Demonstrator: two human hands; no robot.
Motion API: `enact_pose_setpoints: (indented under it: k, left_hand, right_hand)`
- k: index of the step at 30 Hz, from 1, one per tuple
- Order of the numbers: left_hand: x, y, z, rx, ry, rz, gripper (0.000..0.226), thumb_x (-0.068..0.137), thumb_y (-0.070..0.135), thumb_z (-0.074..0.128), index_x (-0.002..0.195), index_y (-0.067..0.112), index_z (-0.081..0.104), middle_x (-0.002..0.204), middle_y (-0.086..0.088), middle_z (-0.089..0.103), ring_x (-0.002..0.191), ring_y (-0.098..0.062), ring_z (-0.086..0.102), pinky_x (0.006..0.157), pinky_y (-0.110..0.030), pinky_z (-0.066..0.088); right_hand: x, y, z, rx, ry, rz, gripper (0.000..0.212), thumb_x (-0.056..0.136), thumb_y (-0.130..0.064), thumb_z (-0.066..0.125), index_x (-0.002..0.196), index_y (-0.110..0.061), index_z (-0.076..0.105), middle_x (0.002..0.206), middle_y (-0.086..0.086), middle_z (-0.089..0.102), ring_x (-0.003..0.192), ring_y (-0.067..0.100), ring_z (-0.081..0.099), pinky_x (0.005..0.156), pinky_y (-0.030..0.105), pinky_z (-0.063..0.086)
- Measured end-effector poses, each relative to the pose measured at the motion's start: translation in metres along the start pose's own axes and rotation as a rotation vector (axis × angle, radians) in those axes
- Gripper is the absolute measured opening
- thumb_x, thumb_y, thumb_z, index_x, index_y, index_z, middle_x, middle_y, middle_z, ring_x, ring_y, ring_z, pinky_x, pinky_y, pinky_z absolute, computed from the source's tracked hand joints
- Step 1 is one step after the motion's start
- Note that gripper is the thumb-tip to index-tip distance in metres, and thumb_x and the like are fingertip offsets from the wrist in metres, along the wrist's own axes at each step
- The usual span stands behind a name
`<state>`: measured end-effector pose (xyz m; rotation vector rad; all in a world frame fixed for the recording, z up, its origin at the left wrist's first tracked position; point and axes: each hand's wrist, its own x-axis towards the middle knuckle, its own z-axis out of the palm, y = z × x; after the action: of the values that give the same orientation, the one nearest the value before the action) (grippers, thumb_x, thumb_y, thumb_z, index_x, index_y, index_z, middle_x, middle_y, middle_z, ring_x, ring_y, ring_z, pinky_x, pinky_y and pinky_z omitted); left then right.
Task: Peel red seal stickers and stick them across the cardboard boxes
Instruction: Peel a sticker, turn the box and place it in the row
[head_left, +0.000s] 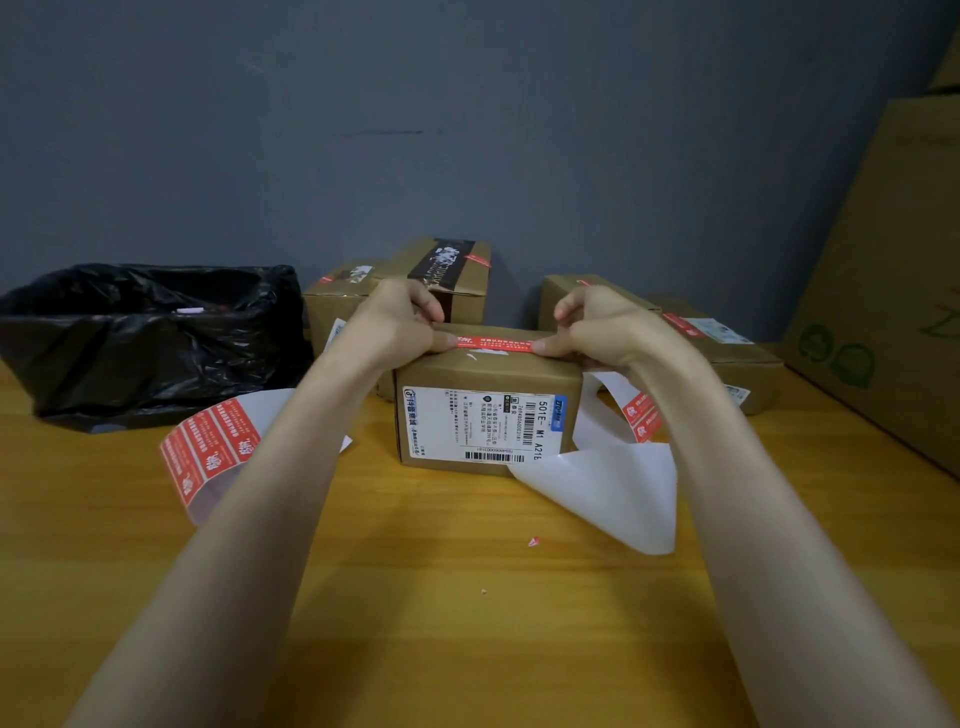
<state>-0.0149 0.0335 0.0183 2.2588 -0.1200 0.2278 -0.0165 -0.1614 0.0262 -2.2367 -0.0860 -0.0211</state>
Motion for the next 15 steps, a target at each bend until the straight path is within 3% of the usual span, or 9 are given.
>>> enact_pose_setpoints:
  k: [3, 5, 7, 11, 15]
  left_hand:
    - [-0.001, -0.003, -0.003, -0.083, -0.005, -0.017, 0.020, 0.080, 0.012, 0.071, 0.077, 0.022, 0.054, 0.076, 0.001, 0.055, 0.081, -0.014, 0.055, 0.080, -0.030, 0.046]
    - [0.000, -0.004, 0.000, -0.140, 0.035, -0.018, 0.018, 0.083, 0.014, 0.068, 0.075, 0.022, 0.054, 0.070, 0.002, 0.053, 0.074, -0.011, 0.053, 0.070, -0.025, 0.045]
    - [0.001, -0.005, 0.006, -0.137, 0.113, -0.002, 0.018, 0.084, 0.018, 0.068, 0.074, 0.022, 0.053, 0.068, 0.004, 0.051, 0.074, -0.013, 0.052, 0.066, -0.024, 0.040]
    - [0.000, -0.004, 0.018, 0.008, 0.278, 0.072, 0.022, 0.080, 0.024, 0.073, 0.083, 0.015, 0.054, 0.082, -0.001, 0.057, 0.087, -0.019, 0.054, 0.074, -0.031, 0.043]
    - [-0.002, -0.003, 0.020, 0.053, 0.315, 0.121, 0.017, 0.081, 0.017, 0.071, 0.087, 0.013, 0.055, 0.084, -0.001, 0.056, 0.088, -0.018, 0.054, 0.075, -0.030, 0.043]
  right_hand:
    - [0.000, 0.003, -0.001, 0.117, 0.003, 0.019, 0.030, 0.078, -0.011, 0.074, 0.078, -0.022, 0.046, 0.075, 0.000, 0.048, 0.068, 0.015, 0.049, 0.067, 0.031, 0.044]
    - [-0.001, 0.002, 0.003, 0.157, 0.052, 0.025, 0.028, 0.080, -0.016, 0.072, 0.078, -0.021, 0.045, 0.070, -0.001, 0.047, 0.061, 0.012, 0.044, 0.061, 0.028, 0.040]
    - [0.000, 0.002, 0.008, 0.144, 0.112, 0.012, 0.028, 0.082, -0.021, 0.070, 0.075, -0.022, 0.043, 0.073, -0.002, 0.049, 0.071, 0.014, 0.049, 0.065, 0.027, 0.042]
    - [0.001, -0.002, 0.014, 0.029, 0.170, -0.018, 0.027, 0.081, -0.023, 0.072, 0.080, -0.019, 0.045, 0.076, -0.006, 0.043, 0.082, 0.013, 0.046, 0.054, 0.020, 0.032]
    - [0.005, 0.000, 0.013, -0.007, 0.182, -0.019, 0.030, 0.084, -0.015, 0.068, 0.072, -0.023, 0.041, 0.078, -0.005, 0.042, 0.088, 0.016, 0.046, 0.055, 0.020, 0.034]
